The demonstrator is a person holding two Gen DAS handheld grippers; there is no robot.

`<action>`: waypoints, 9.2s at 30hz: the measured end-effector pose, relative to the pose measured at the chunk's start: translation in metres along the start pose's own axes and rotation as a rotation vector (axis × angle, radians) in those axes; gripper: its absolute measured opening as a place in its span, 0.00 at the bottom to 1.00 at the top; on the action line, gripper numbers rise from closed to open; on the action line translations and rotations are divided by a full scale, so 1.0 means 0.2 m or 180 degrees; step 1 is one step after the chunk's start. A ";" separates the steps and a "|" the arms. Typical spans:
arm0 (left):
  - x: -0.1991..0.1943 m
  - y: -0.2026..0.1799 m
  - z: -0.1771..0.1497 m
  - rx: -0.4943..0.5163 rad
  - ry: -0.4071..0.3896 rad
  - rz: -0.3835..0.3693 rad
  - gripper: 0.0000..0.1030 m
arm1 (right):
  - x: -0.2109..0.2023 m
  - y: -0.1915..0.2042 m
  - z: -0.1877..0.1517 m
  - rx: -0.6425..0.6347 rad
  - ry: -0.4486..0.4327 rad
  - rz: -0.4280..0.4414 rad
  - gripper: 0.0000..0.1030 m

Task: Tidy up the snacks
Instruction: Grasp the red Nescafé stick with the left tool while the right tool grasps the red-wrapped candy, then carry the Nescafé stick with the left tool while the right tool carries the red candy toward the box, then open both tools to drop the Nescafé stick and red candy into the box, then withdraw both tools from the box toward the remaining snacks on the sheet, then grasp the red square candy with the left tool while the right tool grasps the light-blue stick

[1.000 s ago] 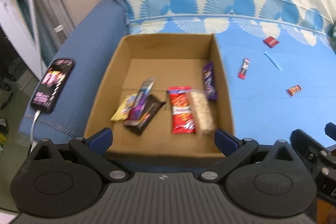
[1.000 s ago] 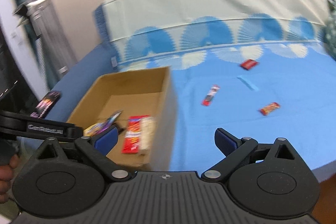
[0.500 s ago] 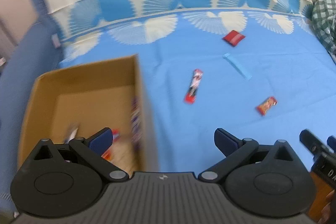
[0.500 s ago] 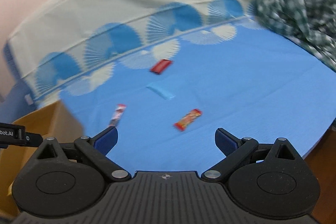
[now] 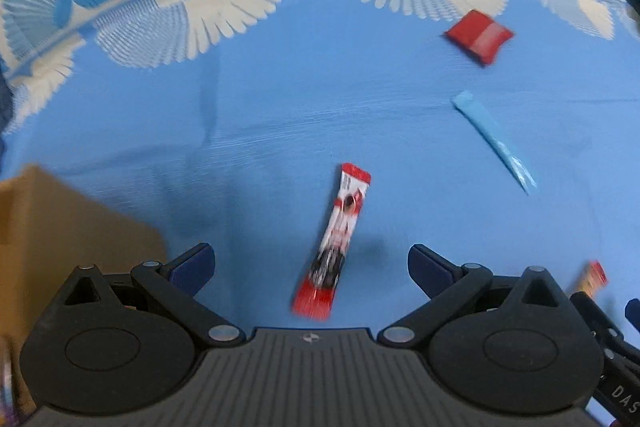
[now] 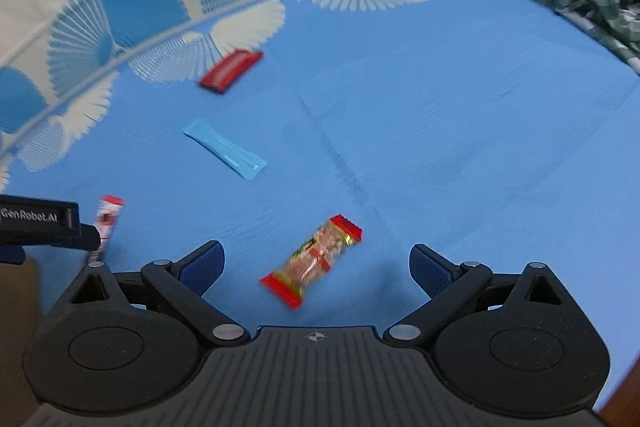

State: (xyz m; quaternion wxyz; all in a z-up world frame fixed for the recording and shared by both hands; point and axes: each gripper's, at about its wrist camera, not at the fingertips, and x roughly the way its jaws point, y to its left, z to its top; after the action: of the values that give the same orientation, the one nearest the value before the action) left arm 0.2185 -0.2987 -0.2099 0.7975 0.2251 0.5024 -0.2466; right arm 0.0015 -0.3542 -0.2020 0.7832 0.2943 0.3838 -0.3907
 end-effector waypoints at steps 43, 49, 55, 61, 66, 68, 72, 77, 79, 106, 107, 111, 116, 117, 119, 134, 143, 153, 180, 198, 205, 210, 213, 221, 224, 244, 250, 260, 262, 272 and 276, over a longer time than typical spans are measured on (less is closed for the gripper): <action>-1.31 0.27 -0.73 -0.0179 -0.0748 -0.0443 0.09 | -1.10 0.11 -0.17 -0.0413 -0.0818 0.0666 0.19; -1.59 0.52 -1.07 -0.0282 -0.0843 -0.0202 0.09 | -1.46 0.21 -0.39 -0.0657 -0.0803 0.1071 0.19; -1.76 0.76 -1.47 -0.0506 -0.0809 0.0016 0.09 | -1.72 0.35 -0.66 -0.0976 -0.0684 0.1454 0.19; -1.84 0.91 -1.78 -0.0725 -0.0785 0.0162 0.09 | -1.90 0.48 -0.89 -0.1396 -0.0554 0.1701 0.19; -1.90 0.95 -1.90 -0.0852 -0.0852 0.0136 0.09 | -1.99 0.53 -0.95 -0.1579 -0.0633 0.1734 0.19; -1.92 0.96 -1.92 -0.0866 -0.0894 0.0113 0.09 | -2.02 0.53 -0.96 -0.1602 -0.0648 0.1725 0.19; -1.94 0.94 -1.92 -0.0838 -0.0931 0.0081 0.09 | -2.04 0.53 -0.97 -0.1629 -0.0675 0.1696 0.19; -1.94 0.95 -1.91 -0.0856 -0.0952 0.0068 0.09 | -2.05 0.53 -0.98 -0.1652 -0.0699 0.1666 0.19; -1.94 0.95 -1.91 -0.0865 -0.0959 0.0071 0.09 | -2.05 0.54 -0.98 -0.1667 -0.0700 0.1661 0.19; -1.81 1.01 -1.84 -0.0860 -0.0805 0.0094 0.10 | -1.95 0.61 -0.95 -0.1729 -0.0523 0.1556 0.19; -1.81 1.02 -1.83 -0.0859 -0.0806 0.0108 0.10 | -1.94 0.62 -0.95 -0.1734 -0.0516 0.1549 0.19; -1.78 1.07 -1.78 -0.0891 -0.0799 0.0107 0.10 | -1.90 0.65 -0.93 -0.1735 -0.0469 0.1534 0.19; -1.74 1.13 -1.67 -0.0901 -0.0791 0.0089 0.10 | -1.85 0.73 -0.88 -0.1745 -0.0408 0.1542 0.19; -1.73 1.15 -1.65 -0.0902 -0.0793 0.0085 0.10 | -1.84 0.75 -0.87 -0.1754 -0.0404 0.1548 0.19; -1.71 1.17 -1.60 -0.0897 -0.0790 0.0076 0.10 | -1.81 0.80 -0.85 -0.1769 -0.0393 0.1565 0.19; -1.39 1.33 -1.25 -0.0862 -0.0565 0.0137 0.10 | -1.46 1.19 -0.67 -0.1882 -0.0249 0.1667 0.19; -1.15 1.38 -1.11 -0.0808 -0.0375 0.0194 0.10 | -1.22 1.32 -0.60 -0.1843 -0.0054 0.1650 0.19; -0.94 1.39 -1.04 -0.0741 -0.0190 0.0260 0.13 | -1.02 1.38 -0.58 -0.1809 0.0124 0.1570 0.20; -1.46 1.20 -1.55 -0.0801 -0.0214 0.0553 1.00 | -1.55 1.04 -0.85 -0.1708 0.0006 0.1437 0.99; -1.81 1.00 -1.80 -0.0714 -0.0651 0.0613 1.00 | -1.95 0.79 -0.98 -0.1786 -0.0628 0.1540 0.99; -1.89 0.95 -1.85 -0.0693 -0.0757 0.0632 1.00 | -2.04 0.72 -1.00 -0.1723 -0.0772 0.1577 0.99; -1.92 0.92 -1.85 -0.0660 -0.0799 0.0641 1.00 | -2.06 0.69 -1.00 -0.1674 -0.0841 0.1580 0.99; -1.93 0.90 -1.82 -0.0635 -0.0812 0.0639 1.00 | -2.06 0.65 -0.98 -0.1587 -0.0875 0.1561 0.99; -1.90 0.78 -1.66 -0.0465 -0.0776 0.0605 1.00 | -1.94 0.45 -0.85 -0.1273 -0.0921 0.1336 0.99; -1.86 0.73 -1.56 -0.0412 -0.0723 0.0604 1.00 | -1.82 0.35 -0.75 -0.1112 -0.0910 0.1164 0.99; -1.12 0.31 -0.34 -0.0162 -0.0488 0.0528 1.00 | 0.07 0.16 0.18 -0.1182 -0.0363 0.0642 0.99; -0.81 0.18 -0.03 -0.0130 -0.0588 0.0626 1.00 | 0.49 0.26 0.27 -0.1333 -0.0339 0.0643 0.70; -0.30 -0.24 0.49 0.0414 -0.0959 -0.0075 1.00 | 0.29 -0.18 0.25 -0.1001 -0.0474 0.0100 0.18; -0.17 -0.37 0.59 0.0542 -0.0955 -0.0173 1.00 | 0.23 -0.37 0.24 -0.0736 -0.0424 -0.0133 0.18; 0.36 -0.80 0.86 0.1178 -0.0474 -0.0148 1.00 | 0.17 -0.65 0.11 -0.0304 -0.0552 -0.0386 0.51; 0.33 -0.70 0.88 0.0702 -0.0376 -0.0586 0.47 | 0.17 -0.62 0.10 -0.0375 -0.0638 -0.0397 0.31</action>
State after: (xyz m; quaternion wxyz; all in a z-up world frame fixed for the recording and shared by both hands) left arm 0.2787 -0.5252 -0.2171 0.7702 0.2495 0.4430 -0.3852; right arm -0.0816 -0.4471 -0.2396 0.8078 0.1829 0.3434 -0.4429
